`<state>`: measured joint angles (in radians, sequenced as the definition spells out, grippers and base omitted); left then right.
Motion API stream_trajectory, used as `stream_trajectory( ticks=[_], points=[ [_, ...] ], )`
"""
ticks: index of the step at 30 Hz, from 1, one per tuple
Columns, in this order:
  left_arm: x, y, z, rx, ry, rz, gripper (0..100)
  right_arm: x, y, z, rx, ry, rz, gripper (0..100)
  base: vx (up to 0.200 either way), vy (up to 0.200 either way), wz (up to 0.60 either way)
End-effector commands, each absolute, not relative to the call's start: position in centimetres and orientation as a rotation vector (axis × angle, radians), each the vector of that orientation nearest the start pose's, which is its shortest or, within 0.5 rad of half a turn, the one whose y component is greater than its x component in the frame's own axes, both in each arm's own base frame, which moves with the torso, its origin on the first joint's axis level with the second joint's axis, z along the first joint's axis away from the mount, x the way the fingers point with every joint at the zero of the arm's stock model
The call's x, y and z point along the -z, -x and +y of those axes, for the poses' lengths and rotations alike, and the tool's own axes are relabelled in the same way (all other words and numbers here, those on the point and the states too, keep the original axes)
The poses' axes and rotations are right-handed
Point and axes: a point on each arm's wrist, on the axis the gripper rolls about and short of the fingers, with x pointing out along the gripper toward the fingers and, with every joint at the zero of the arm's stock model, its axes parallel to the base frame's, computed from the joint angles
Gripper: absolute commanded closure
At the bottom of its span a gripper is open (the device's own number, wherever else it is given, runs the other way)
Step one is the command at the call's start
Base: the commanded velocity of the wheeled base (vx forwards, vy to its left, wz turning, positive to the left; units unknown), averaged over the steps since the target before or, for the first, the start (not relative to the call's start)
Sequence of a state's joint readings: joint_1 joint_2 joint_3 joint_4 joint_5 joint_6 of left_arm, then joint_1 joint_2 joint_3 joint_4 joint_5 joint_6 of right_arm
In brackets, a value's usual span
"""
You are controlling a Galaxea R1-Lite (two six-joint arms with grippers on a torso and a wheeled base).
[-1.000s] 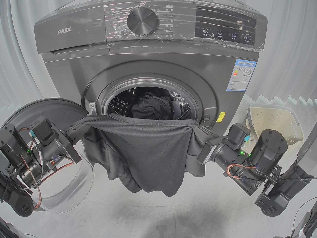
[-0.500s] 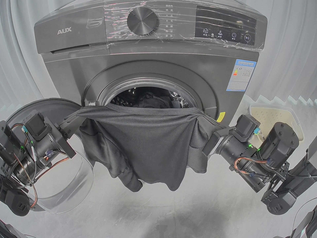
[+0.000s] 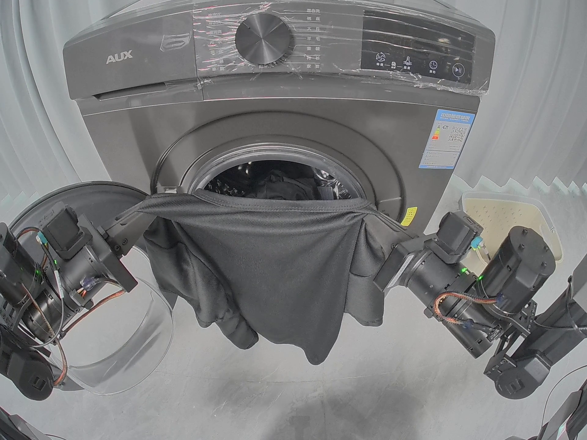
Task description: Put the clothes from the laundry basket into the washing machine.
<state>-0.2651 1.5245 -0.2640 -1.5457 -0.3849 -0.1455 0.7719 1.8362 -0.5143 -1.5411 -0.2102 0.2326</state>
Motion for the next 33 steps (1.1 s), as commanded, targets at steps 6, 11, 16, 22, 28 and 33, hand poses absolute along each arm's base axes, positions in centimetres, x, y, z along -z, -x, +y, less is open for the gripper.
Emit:
stream_trajectory(
  ticks=[6,11,16,22,28,33],
  points=[
    [-18.4,-19.7,-6.3,0.667,0.123,-0.241,100,-15.8,-20.9,20.6,-0.604,-0.332,-0.112,100,0.0,0.0,0.0],
    [-18.3,-19.7,-6.3,0.667,0.121,-0.236,100,-15.8,-20.8,20.7,-0.607,-0.334,-0.111,100,0.0,0.0,0.0],
    [-18.1,-19.8,-6.3,0.663,0.122,-0.224,0,-15.6,-20.6,21.0,-0.616,-0.333,-0.105,100,0.0,0.0,0.0],
    [-15.0,-19.1,-6.4,0.68,0.128,-0.068,0,-16.2,-21.2,22.8,-0.648,-0.348,-0.14,100,0.0,0.0,0.0],
    [-11.4,-20.4,-7.8,0.725,0.108,0.098,0,-17.9,-21.3,24.2,-0.702,-0.36,-0.197,100,0.0,0.0,0.0],
    [-9.2,-22.4,-9.3,0.757,0.081,0.166,0,-18.3,-20.6,24.8,-0.728,-0.336,-0.216,100,0.0,0.0,0.0]
  ],
)
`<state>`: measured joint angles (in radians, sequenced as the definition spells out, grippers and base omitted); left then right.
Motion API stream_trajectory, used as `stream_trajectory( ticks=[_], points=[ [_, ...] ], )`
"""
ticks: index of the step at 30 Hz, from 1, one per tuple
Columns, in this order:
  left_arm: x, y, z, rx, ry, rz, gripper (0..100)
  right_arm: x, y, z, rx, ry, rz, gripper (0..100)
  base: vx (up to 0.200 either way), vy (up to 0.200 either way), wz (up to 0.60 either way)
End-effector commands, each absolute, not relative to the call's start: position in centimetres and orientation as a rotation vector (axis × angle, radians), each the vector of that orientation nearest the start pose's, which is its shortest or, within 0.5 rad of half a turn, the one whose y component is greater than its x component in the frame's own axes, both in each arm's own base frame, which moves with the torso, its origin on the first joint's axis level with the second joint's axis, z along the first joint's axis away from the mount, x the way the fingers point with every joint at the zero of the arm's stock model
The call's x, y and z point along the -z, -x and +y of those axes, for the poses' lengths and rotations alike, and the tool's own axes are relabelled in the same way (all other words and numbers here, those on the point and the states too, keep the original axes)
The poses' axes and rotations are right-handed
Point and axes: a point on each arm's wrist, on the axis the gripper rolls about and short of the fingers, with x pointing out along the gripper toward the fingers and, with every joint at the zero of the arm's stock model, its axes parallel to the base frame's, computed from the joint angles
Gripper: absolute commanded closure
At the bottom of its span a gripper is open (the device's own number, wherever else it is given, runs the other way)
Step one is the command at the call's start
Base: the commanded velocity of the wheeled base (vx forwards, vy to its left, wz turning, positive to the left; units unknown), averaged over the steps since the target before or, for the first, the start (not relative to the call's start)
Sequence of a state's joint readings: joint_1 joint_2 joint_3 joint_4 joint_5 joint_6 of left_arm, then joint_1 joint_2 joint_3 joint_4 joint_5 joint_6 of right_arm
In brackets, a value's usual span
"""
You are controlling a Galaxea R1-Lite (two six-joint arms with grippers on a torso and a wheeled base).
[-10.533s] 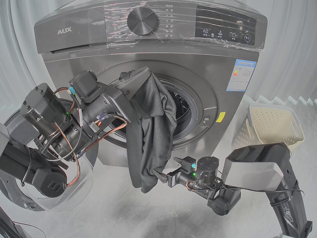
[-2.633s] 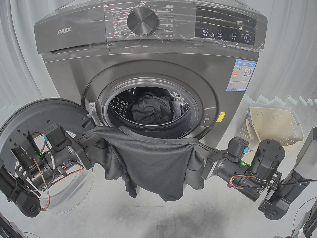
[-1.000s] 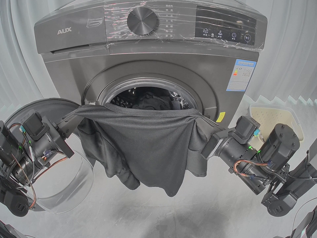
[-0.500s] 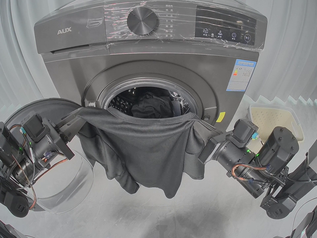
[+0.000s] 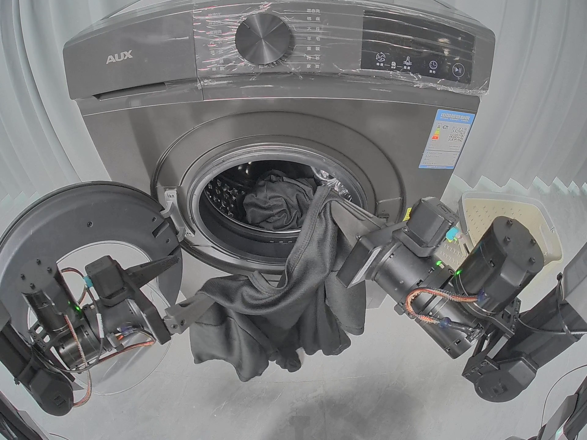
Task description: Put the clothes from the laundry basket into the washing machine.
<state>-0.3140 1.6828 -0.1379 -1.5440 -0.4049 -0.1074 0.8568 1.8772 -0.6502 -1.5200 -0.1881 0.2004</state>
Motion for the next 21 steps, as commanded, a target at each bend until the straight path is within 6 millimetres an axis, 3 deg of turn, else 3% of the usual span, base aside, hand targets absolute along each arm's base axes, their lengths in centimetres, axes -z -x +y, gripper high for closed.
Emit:
stream_trajectory(
  ticks=[1,7,15,21],
  points=[
    [-8.8,-22.6,-9.7,0.77,0.077,0.183,0,-18.3,-20.4,25.0,-0.736,-0.335,-0.213,100,0.0,0.0,0.0],
    [-7.2,-24.2,-11.8,0.817,0.062,0.208,0,-18.1,-20.3,25.4,-0.747,-0.337,-0.213,100,0.0,0.0,0.0],
    [-6.5,-25.4,-12.4,0.821,0.053,0.206,0,-17.8,-20.0,25.8,-0.76,-0.336,-0.206,100,0.0,0.0,0.0],
    [-4.7,-26.8,-14.0,0.846,0.042,0.232,0,-17.8,-19.4,26.3,-0.783,-0.34,-0.203,100,0.0,0.0,0.0]
  ],
)
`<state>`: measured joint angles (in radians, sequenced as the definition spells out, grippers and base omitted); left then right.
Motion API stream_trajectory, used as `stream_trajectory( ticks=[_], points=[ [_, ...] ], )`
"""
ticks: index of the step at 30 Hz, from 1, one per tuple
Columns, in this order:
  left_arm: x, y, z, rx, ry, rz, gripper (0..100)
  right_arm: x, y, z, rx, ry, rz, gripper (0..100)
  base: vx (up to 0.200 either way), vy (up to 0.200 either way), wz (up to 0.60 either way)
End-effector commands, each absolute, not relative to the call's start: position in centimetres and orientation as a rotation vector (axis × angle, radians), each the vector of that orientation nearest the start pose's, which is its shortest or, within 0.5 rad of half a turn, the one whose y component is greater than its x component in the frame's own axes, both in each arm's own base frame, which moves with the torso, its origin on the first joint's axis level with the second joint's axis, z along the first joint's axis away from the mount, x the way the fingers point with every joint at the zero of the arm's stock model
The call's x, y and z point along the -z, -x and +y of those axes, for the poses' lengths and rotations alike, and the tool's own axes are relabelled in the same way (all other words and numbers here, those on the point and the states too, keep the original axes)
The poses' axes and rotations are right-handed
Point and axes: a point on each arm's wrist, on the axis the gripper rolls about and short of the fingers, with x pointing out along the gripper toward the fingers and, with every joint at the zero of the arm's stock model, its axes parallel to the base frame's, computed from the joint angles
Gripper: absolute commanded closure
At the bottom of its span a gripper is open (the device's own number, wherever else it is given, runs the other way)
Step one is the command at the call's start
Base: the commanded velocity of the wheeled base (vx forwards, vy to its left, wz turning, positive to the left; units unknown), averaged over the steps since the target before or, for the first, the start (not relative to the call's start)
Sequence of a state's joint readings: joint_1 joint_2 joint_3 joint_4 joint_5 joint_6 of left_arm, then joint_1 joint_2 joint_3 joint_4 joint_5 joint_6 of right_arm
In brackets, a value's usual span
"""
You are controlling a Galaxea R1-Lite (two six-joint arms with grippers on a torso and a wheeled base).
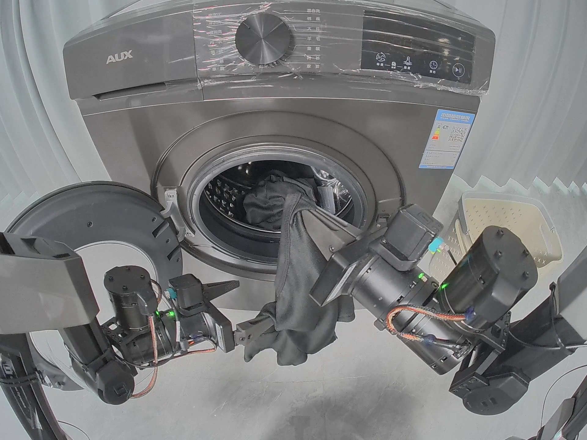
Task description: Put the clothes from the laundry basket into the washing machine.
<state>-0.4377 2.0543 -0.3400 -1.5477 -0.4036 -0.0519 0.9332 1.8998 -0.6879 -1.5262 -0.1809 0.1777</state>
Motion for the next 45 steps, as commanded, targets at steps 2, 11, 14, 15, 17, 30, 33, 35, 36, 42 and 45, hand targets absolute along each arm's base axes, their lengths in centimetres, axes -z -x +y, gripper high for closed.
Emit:
stream_trajectory(
  ticks=[2,11,14,15,17,30,33,35,36,42,45],
  points=[
    [-4.3,-27.4,-14.3,0.843,0.042,0.232,0,-17.7,-19.3,26.3,-0.785,-0.339,-0.201,100,0.0,0.0,0.0],
    [-1.9,-29.7,-16.0,0.862,0.042,0.243,0,-17.7,-19.1,26.4,-0.792,-0.339,-0.199,100,0.0,0.0,0.0],
    [-0.9,-30.3,-16.6,0.865,0.04,0.249,0,-17.6,-18.9,26.5,-0.8,-0.339,-0.196,100,0.0,0.0,0.0],
    [-0.5,-30.7,-16.9,0.863,0.039,0.249,0,-17.6,-18.8,26.6,-0.803,-0.34,-0.196,100,0.0,0.0,0.0],
    [0.0,-31.3,-17.2,0.862,0.041,0.245,0,-17.7,-18.8,26.6,-0.801,-0.341,-0.197,100,0.0,0.0,0.0],
    [1.5,-32.1,-17.4,0.853,0.04,0.259,100,-17.9,-18.7,26.4,-0.799,-0.35,-0.209,100,0.0,0.0,0.0],
    [1.5,-32.1,-17.2,0.849,0.041,0.26,100,-18.0,-18.8,26.3,-0.793,-0.351,-0.211,100,0.0,0.0,0.0],
    [1.4,-32.2,-17.0,0.838,0.041,0.256,100,-18.0,-19.0,26.1,-0.785,-0.351,-0.211,100,0.0,0.0,0.0],
    [1.3,-32.2,-16.9,0.829,0.041,0.254,100,-17.9,-19.0,25.9,-0.781,-0.347,-0.209,100,0.0,0.0,0.0],
    [-2.5,-32.8,-15.0,0.766,0.056,0.154,100,-16.5,-18.4,24.3,-0.763,-0.302,-0.141,100,0.0,0.0,0.0],
    [-4.9,-32.6,-14.4,0.733,0.061,0.093,100,-14.6,-17.9,23.3,-0.752,-0.253,-0.065,100,0.0,0.0,0.0]
  ],
)
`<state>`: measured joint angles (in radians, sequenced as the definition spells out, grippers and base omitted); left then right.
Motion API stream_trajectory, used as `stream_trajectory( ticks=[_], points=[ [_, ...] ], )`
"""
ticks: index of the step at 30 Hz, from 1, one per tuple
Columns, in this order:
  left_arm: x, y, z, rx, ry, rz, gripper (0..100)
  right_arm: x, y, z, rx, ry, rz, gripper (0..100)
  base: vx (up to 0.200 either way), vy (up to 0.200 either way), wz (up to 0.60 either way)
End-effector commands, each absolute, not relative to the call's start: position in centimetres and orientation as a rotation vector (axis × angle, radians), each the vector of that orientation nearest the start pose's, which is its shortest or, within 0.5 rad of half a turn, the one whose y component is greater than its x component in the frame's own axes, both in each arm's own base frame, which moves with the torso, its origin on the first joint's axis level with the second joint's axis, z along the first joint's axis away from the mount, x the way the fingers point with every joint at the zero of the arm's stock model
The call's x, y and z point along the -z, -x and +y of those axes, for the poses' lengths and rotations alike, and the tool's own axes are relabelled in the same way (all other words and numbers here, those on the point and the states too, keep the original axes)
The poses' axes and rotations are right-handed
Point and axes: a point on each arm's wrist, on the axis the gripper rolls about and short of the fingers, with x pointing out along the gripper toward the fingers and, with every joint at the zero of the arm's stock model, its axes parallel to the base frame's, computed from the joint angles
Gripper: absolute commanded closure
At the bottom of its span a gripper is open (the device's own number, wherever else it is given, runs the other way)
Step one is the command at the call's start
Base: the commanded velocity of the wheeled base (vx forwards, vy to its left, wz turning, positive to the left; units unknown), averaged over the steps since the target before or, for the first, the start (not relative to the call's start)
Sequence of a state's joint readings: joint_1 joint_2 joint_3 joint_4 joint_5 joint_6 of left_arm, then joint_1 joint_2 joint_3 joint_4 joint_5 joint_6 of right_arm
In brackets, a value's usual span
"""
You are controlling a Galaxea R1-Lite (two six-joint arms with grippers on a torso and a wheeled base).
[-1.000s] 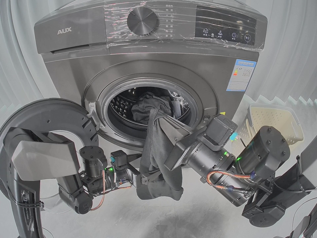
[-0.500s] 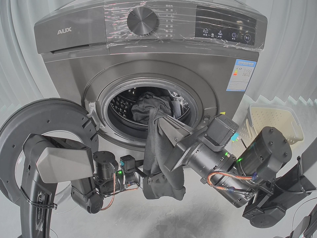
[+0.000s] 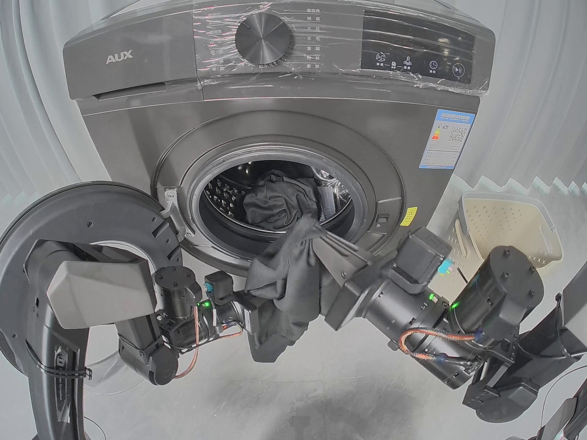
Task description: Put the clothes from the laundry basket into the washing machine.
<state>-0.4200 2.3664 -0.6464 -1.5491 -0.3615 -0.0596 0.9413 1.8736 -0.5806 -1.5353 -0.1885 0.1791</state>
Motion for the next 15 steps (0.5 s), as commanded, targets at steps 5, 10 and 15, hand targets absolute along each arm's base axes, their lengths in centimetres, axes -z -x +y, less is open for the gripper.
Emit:
stream_trajectory(
  ticks=[5,10,15],
  points=[
    [-7.7,-30.8,-13.7,0.726,0.057,0.042,100,-12.5,-17.1,22.4,-0.745,-0.201,0.019,100,0.0,0.0,0.0],
    [-10.3,-29.2,-13.3,0.736,0.062,-0.019,100,-11.1,-17.5,22.4,-0.726,-0.172,0.067,100,0.0,0.0,0.0],
    [-12.6,-28.0,-12.7,0.736,0.07,-0.08,100,-9.6,-18.0,22.7,-0.714,-0.149,0.11,100,0.0,0.0,0.0]
  ],
)
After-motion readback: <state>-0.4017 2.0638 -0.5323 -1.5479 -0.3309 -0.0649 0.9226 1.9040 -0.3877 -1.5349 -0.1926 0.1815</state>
